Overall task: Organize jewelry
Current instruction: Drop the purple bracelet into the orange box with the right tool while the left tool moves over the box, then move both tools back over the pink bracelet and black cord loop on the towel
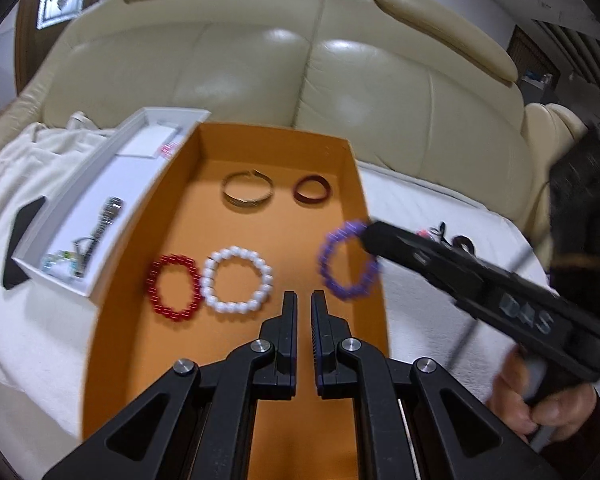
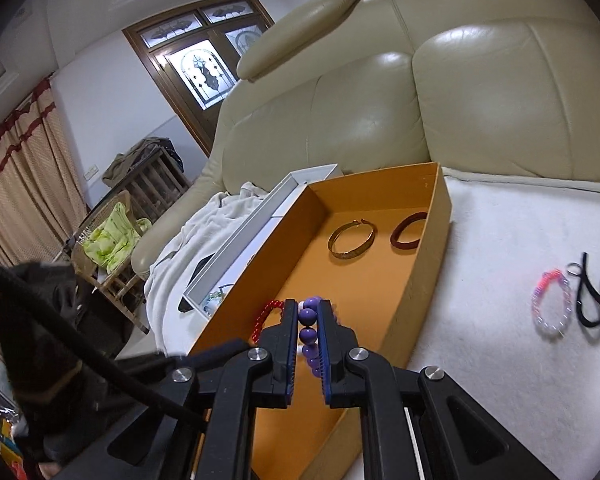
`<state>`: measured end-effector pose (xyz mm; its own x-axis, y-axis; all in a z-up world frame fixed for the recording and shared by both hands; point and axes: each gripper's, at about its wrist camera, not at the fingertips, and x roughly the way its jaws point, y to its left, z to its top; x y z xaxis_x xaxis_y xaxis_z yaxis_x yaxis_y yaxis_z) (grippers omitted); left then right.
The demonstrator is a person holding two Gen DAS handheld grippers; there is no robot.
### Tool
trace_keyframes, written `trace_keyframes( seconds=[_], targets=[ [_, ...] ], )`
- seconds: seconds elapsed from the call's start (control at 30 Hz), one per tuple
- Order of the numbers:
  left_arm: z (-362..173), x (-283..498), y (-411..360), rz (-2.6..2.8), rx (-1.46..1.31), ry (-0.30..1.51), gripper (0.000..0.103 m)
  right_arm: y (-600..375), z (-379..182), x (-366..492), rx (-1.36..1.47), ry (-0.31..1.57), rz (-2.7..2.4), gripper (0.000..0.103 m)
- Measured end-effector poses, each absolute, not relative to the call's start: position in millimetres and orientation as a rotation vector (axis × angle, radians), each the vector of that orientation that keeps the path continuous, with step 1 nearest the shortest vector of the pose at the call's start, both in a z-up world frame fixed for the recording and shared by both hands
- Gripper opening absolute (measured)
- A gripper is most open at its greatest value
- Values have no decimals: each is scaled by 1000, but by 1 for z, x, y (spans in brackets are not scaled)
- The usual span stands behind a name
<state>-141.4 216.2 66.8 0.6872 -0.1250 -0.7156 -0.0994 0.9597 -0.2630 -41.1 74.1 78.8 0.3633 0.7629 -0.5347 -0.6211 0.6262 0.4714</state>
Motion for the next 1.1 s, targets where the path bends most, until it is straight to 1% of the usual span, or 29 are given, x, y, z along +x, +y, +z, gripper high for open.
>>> trace_keyframes(
  seconds=[0.3, 0.5, 0.7, 0.77, 0.93, 1.0, 1.1],
  targets=[
    [43, -115, 201, -69, -288, 915, 7, 93, 61, 0, 204, 848, 878, 10],
    [41, -110, 202, -57, -270, 923, 7, 96, 58, 20, 230, 848, 837, 13],
    [45, -106, 207, -23, -241, 885, 7, 71, 68, 29, 294, 849, 802, 14],
    [49, -106, 212, 12, -239, 864, 10, 58, 76, 28, 303, 821, 791, 14],
    [58, -105, 214, 71, -225, 806, 12, 16, 88, 29, 314, 797, 743, 14],
    [65, -105, 208, 87, -204, 773, 17, -4, 88, 32, 319, 798, 704, 14],
    [73, -103, 194, 99, -175, 722, 26, -32, 85, 37, 320, 815, 655, 14]
  ],
)
